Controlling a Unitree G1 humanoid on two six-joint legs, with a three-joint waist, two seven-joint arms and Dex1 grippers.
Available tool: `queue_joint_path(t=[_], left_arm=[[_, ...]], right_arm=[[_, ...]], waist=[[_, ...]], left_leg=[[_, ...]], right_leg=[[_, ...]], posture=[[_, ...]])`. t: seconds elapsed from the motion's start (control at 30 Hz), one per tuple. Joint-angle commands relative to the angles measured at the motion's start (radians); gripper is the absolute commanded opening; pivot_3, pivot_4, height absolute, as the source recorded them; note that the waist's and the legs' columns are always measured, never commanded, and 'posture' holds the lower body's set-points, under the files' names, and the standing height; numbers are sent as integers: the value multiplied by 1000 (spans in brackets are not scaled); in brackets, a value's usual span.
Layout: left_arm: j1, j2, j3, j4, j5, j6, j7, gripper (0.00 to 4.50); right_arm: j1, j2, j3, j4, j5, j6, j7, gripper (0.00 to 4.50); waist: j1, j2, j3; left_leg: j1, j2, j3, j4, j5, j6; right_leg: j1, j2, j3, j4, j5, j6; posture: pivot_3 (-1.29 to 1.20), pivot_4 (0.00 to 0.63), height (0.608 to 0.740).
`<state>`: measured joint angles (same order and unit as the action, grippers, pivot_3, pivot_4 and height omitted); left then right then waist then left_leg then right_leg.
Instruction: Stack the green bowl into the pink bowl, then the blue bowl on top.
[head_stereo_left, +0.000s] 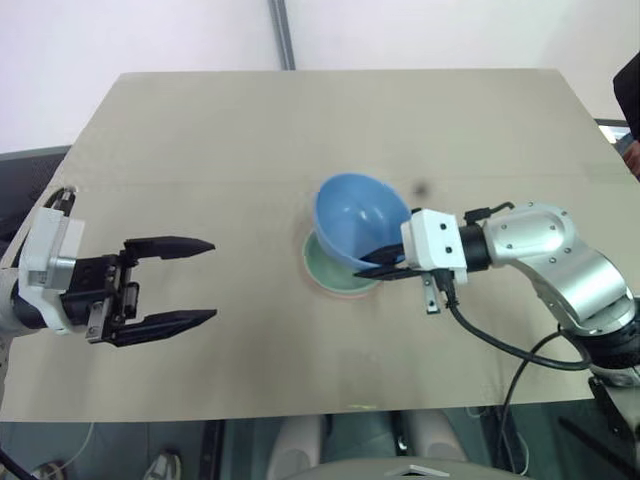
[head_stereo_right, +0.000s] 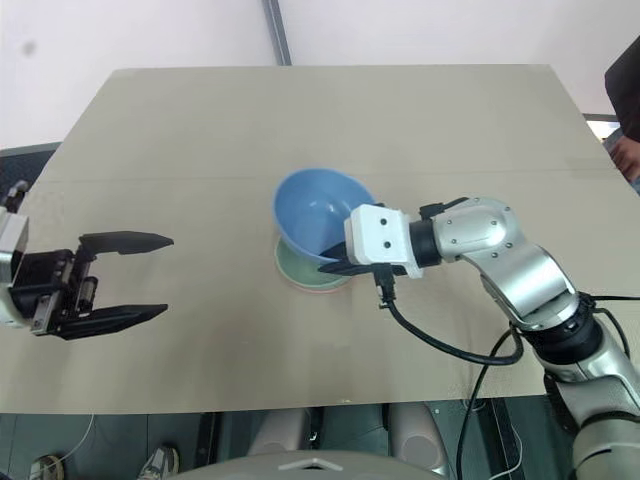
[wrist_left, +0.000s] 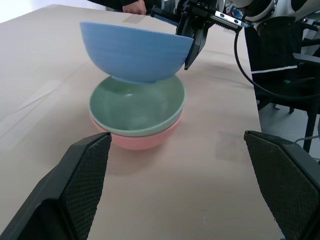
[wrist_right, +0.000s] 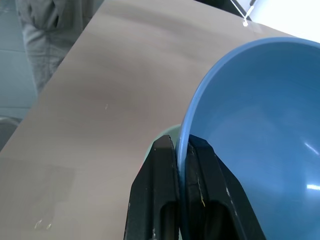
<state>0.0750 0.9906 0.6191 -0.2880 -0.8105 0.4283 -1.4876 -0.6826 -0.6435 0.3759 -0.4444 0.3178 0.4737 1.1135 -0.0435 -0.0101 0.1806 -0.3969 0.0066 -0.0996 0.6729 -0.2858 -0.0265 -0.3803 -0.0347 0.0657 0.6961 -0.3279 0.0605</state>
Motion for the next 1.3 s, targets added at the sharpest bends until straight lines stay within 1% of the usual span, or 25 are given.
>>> queue_joint_path(t=[0.03, 0.13, 0.2, 0.27, 0.43, 0.5, 0.57, 0.67, 0.73, 0.8, 0.87, 0.9, 0.93, 0.97, 1.03, 1.13, 1.17, 1.3], left_arm=[[-8, 2, 20, -24, -14, -15, 7, 4500], [-16, 1, 9, -27, -11, -13, 23, 4500], [-25, -2, -6, -44, -16, 3, 51, 4500], [-46, -16, -29, -60, 6, -4, 108, 4500], [-83, -46, -90, -90, 67, 33, 302, 4500], [-81, -70, -109, -114, 71, 43, 356, 4500], [-78, -95, -125, -136, 86, 39, 406, 4500], [-77, -149, -140, -152, 136, 23, 519, 4500], [-71, -164, -151, -157, 129, 42, 544, 4500], [-70, -170, -159, -159, 125, 40, 547, 4500], [-68, -191, -155, -155, 110, 40, 568, 4500], [-54, -204, -158, -155, 132, 18, 580, 4500], [-35, -211, -162, -158, 145, 5, 577, 4500], [-25, -218, -164, -164, 166, -3, 597, 4500], [-11, -215, -165, -174, 194, 3, 628, 4500], [30, -204, -153, -184, 222, -14, 623, 4500], [60, -199, -136, -186, 211, -21, 591, 4500], [150, -168, -65, -158, 207, -99, 464, 4500]], right_arm=[[-12, 6, 10, 3, -15, -20, 19, 1193], [-7, 12, 3, 2, -22, -20, 11, 2646], [1, 8, -28, -14, -12, -9, -4, 2646], [11, 10, -100, -40, 50, 45, -35, 2646], [59, 11, -336, -98, 194, 207, -182, 2646], [125, -5, -461, -119, 215, 276, -273, 2646], [210, -29, -541, -154, 205, 298, -330, 2646], [357, -44, -633, -223, 219, 331, -392, 2646], [464, -52, -677, -256, 217, 340, -417, 2646], [534, -55, -703, -277, 233, 344, -420, 2646], [601, -32, -731, -295, 255, 347, -438, 3166], [634, -24, -738, -304, 266, 339, -436, 3467], [660, -18, -742, -312, 273, 333, -440, 3833], [679, -27, -740, -320, 255, 311, -441, 4394], [698, -28, -745, -329, 246, 292, -455, 4459], [753, -50, -767, -355, 236, 268, -448, 4459], [779, -67, -780, -362, 238, 265, -432, 4459], [853, -100, -891, -383, 342, 297, -384, 4459]], waist=[[0, 0, 0], [0, 0, 0], [0, 0, 0], [2, 0, 0], [2, 0, 0], [3, -1, 0], [5, -1, 0], [6, -1, 0], [3, -1, -1], [-2, -1, -1], [1, 0, -1], [2, 0, -1], [2, 0, -1], [1, -1, -1], [1, -1, -1], [3, -1, -1], [4, -1, -1], [5, -1, -1]], left_leg=[[0, 0, 0, 0, 0, 0], [0, 0, 0, 0, 0, 0], [0, 0, 0, 0, 0, 0], [0, 0, 0, 0, 0, 0], [0, 0, -1, 0, 0, 0], [0, 0, -1, 0, 0, 0], [-1, -1, -1, -1, 0, 0], [-1, -1, 0, -1, 0, 0], [-1, -1, 0, -1, 0, 0], [0, -1, 1, -1, 0, 0], [2, -1, 3, -1, 0, 1], [3, -1, 2, -1, 0, 1], [3, -1, 2, -1, 0, 1], [3, -1, 2, -1, 0, 1], [3, -1, 3, -1, 0, 1], [3, -1, 2, -1, 0, 1], [3, -1, 2, -1, 0, 1], [2, 0, 3, -1, 0, 0]], right_leg=[[0, 0, 0, 0, 0, 0], [0, 0, 0, 0, 0, 0], [0, 0, 0, 0, 0, 0], [0, 0, 0, 0, 0, 0], [0, 0, 0, 0, 0, 0], [0, 0, 0, 0, 0, 0], [0, -1, 0, 0, 0, 0], [0, -1, 0, -1, 0, 0], [0, 0, 1, 0, 0, 0], [0, 1, 2, 1, 0, 0], [1, 1, 3, 2, 0, 0], [2, 1, 3, 2, 0, 0], [2, 1, 3, 1, 0, 0], [2, 1, 3, 1, 0, 0], [2, 1, 4, 1, 0, 0], [2, 1, 3, 1, 0, 0], [2, 1, 3, 1, 0, 0], [2, 0, 3, -1, 0, 0]], posture=[[0, 150, 740], [0, 150, 740], [0, 150, 740], [0, 150, 740], [0, 150, 740], [0, 150, 740], [0, 150, 740], [0, 150, 740], [0, 150, 740], [0, 150, 740], [0, 150, 740], [0, 150, 740], [0, 150, 740], [0, 150, 740], [0, 150, 740], [0, 150, 740], [0, 150, 740], [0, 150, 740]])
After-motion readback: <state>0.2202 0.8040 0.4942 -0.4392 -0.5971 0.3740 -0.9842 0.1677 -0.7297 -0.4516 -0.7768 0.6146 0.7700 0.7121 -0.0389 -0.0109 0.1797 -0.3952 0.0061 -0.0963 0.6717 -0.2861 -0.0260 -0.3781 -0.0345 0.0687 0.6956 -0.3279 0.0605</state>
